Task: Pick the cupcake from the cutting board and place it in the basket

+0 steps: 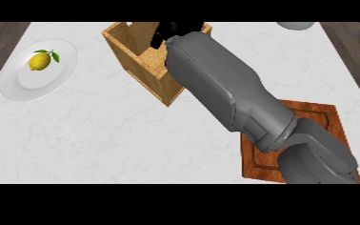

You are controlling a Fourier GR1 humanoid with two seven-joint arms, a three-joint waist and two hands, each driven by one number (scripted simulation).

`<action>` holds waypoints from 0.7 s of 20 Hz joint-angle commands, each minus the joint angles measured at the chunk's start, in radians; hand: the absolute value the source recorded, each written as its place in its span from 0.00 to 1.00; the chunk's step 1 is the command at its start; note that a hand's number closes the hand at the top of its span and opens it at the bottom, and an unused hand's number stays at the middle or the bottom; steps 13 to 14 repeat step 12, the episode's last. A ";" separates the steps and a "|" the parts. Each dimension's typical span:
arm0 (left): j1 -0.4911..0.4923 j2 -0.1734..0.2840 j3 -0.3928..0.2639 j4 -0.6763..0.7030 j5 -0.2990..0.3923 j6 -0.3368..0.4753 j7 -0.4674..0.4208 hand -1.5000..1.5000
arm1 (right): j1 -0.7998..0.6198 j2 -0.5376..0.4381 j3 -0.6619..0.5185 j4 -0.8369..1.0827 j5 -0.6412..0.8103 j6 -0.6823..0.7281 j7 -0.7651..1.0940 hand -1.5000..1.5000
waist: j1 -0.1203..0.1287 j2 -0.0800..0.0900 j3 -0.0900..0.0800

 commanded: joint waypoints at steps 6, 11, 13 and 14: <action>-0.239 -0.075 0.073 -0.172 0.056 0.032 -0.103 0.50 | 0.055 0.005 -0.095 -0.036 -0.031 -0.234 0.030 0.00 | -0.093 -0.023 -0.008; -0.217 -0.072 0.081 -0.174 0.063 0.031 -0.102 0.50 | 0.099 0.005 -0.112 -0.095 -0.043 -0.277 -0.014 0.00 | -0.113 -0.028 -0.007; -0.216 -0.071 0.079 -0.194 0.054 0.042 -0.102 0.50 | 0.105 0.005 -0.104 -0.110 -0.042 -0.275 -0.027 0.00 | -0.113 -0.028 -0.006; -0.216 -0.071 0.079 -0.194 0.054 0.042 -0.102 0.50 | 0.105 0.005 -0.104 -0.110 -0.042 -0.275 -0.027 0.00 | -0.113 -0.028 -0.006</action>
